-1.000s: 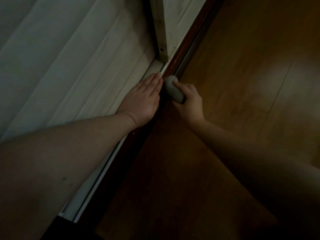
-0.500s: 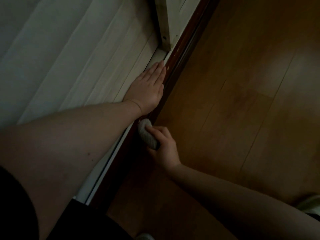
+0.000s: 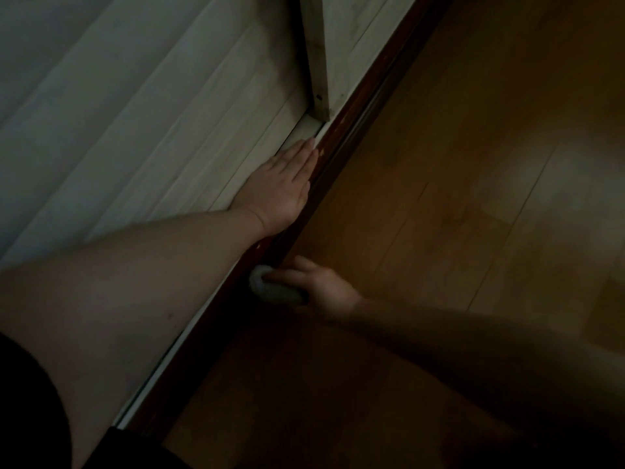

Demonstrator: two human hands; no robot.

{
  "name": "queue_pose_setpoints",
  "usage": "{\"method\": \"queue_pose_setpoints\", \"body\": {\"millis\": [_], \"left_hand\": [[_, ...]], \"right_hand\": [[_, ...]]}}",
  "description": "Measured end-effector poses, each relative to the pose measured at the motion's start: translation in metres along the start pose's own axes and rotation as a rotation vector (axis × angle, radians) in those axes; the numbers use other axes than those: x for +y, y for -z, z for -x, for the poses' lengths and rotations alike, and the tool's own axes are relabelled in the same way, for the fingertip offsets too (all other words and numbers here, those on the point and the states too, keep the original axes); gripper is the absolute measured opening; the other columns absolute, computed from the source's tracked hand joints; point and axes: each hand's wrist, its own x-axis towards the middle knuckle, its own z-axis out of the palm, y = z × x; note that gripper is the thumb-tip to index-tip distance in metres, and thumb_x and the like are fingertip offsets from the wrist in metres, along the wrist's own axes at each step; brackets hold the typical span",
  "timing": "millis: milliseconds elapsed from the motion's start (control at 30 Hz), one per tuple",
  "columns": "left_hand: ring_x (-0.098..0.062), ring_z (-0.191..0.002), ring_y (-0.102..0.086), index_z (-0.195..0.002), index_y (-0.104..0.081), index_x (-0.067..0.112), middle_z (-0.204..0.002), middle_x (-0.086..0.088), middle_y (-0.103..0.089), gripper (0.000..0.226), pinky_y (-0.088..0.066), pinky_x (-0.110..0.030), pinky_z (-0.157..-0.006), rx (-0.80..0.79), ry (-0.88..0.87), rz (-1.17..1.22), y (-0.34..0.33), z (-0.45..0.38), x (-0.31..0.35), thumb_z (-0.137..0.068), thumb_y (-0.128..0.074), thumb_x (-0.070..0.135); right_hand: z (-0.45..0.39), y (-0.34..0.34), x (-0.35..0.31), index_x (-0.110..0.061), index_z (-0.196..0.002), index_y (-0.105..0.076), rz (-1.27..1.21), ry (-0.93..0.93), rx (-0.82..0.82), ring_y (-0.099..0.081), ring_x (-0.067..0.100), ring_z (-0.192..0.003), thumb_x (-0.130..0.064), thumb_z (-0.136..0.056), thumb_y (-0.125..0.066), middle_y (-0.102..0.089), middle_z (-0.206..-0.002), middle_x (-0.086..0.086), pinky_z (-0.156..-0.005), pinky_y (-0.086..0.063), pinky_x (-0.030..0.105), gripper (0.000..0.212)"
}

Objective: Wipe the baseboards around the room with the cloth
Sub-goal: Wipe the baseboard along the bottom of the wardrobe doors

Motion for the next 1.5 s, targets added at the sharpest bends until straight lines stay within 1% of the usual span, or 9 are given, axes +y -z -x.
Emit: {"method": "queue_pose_setpoints", "body": {"millis": [100, 333, 500, 767, 933, 1033, 1200, 1333, 1500], "left_hand": [[-0.022, -0.152, -0.008, -0.156, -0.013, 0.005, -0.165, -0.012, -0.009, 0.064, -0.011, -0.037, -0.124, 0.017, 0.006, 0.014, -0.002, -0.002, 0.0, -0.1, -0.005, 0.035], [-0.027, -0.15, -0.02, -0.152, -0.026, 0.001, -0.161, -0.018, -0.023, 0.063, -0.021, -0.041, -0.122, 0.049, -0.007, 0.048, -0.003, -0.001, -0.001, -0.102, -0.011, 0.036], [-0.027, -0.148, -0.025, -0.152, -0.028, 0.002, -0.159, -0.018, -0.027, 0.059, -0.03, -0.044, -0.118, 0.071, -0.01, 0.038, -0.003, 0.001, -0.001, -0.104, -0.018, 0.035], [-0.026, -0.145, -0.032, -0.149, -0.036, 0.001, -0.156, -0.016, -0.035, 0.055, -0.034, -0.043, -0.116, 0.098, 0.062, 0.069, -0.004, -0.001, 0.006, -0.103, -0.028, 0.031], [-0.026, -0.142, -0.036, -0.146, -0.042, 0.001, -0.153, -0.015, -0.039, 0.054, -0.033, -0.04, -0.115, 0.157, 0.144, 0.116, -0.009, -0.005, 0.015, -0.103, -0.03, 0.03], [-0.024, -0.142, -0.036, -0.145, -0.043, 0.001, -0.153, -0.015, -0.039, 0.053, -0.032, -0.038, -0.115, 0.149, 0.164, 0.125, -0.006, -0.006, 0.018, -0.102, -0.031, 0.029], [-0.018, -0.142, -0.031, -0.146, -0.041, 0.003, -0.154, -0.014, -0.037, 0.054, -0.014, -0.022, -0.119, 0.126, 0.159, 0.063, -0.003, -0.006, 0.019, -0.101, -0.029, 0.029], [-0.027, -0.138, -0.043, -0.141, -0.048, 0.0, -0.15, -0.016, -0.044, 0.053, -0.039, -0.041, -0.109, 0.1, 0.137, -0.037, 0.011, -0.008, 0.019, -0.099, -0.031, 0.029], [-0.031, -0.142, -0.036, -0.147, -0.041, 0.0, -0.153, -0.019, -0.038, 0.057, -0.021, -0.04, -0.12, 0.07, -0.121, -0.188, 0.027, -0.027, 0.027, -0.096, -0.032, 0.024]], "right_hand": [[-0.005, 0.053, 0.029, -0.017, -0.14, -0.052, 0.08, -0.044, 0.071, -0.055, 0.026, -0.114, -0.015, -0.085, -0.073, -0.051, -0.129, 0.011, -0.096, -0.041, 0.025, 0.059], [-0.003, 0.164, 0.087, -0.02, -0.14, -0.052, 0.286, -0.032, 0.007, -0.056, 0.026, -0.109, -0.02, -0.084, -0.076, -0.054, -0.124, 0.01, -0.093, -0.048, 0.039, 0.061], [0.006, 0.199, 0.112, -0.022, -0.139, -0.052, 0.262, -0.047, 0.088, -0.054, 0.021, -0.101, -0.023, -0.085, -0.077, -0.052, -0.116, 0.006, -0.087, -0.043, 0.03, 0.059], [0.009, 0.211, 0.154, -0.025, -0.141, -0.049, 0.051, -0.198, 0.383, -0.045, 0.001, -0.108, -0.023, -0.089, -0.072, -0.046, -0.123, -0.009, -0.089, -0.034, 0.005, 0.057], [0.002, 0.203, 0.188, -0.025, -0.143, -0.047, 0.007, -0.248, 0.471, -0.046, 0.006, -0.113, -0.029, -0.089, -0.071, -0.049, -0.131, 0.0, -0.094, -0.038, 0.015, 0.059], [0.005, 0.202, 0.203, -0.029, -0.145, -0.044, 0.066, -0.198, 0.389, -0.048, 0.006, -0.109, -0.036, -0.09, -0.069, -0.051, -0.127, 0.0, -0.086, -0.033, 0.006, 0.06], [0.002, 0.201, 0.207, -0.029, -0.143, -0.047, 0.036, -0.2, 0.474, -0.048, 0.004, -0.108, -0.039, -0.089, -0.069, -0.055, -0.126, 0.002, -0.088, -0.035, 0.011, 0.059], [0.002, 0.197, 0.209, -0.028, -0.142, -0.048, 0.05, -0.163, 0.491, -0.052, 0.013, -0.108, -0.034, -0.089, -0.071, -0.055, -0.124, 0.004, -0.089, -0.039, 0.022, 0.058], [0.007, 0.201, 0.207, -0.025, -0.142, -0.049, 0.017, -0.13, 0.492, -0.05, 0.006, -0.106, -0.034, -0.088, -0.072, -0.054, -0.123, 0.002, -0.088, -0.041, 0.022, 0.059]]}}
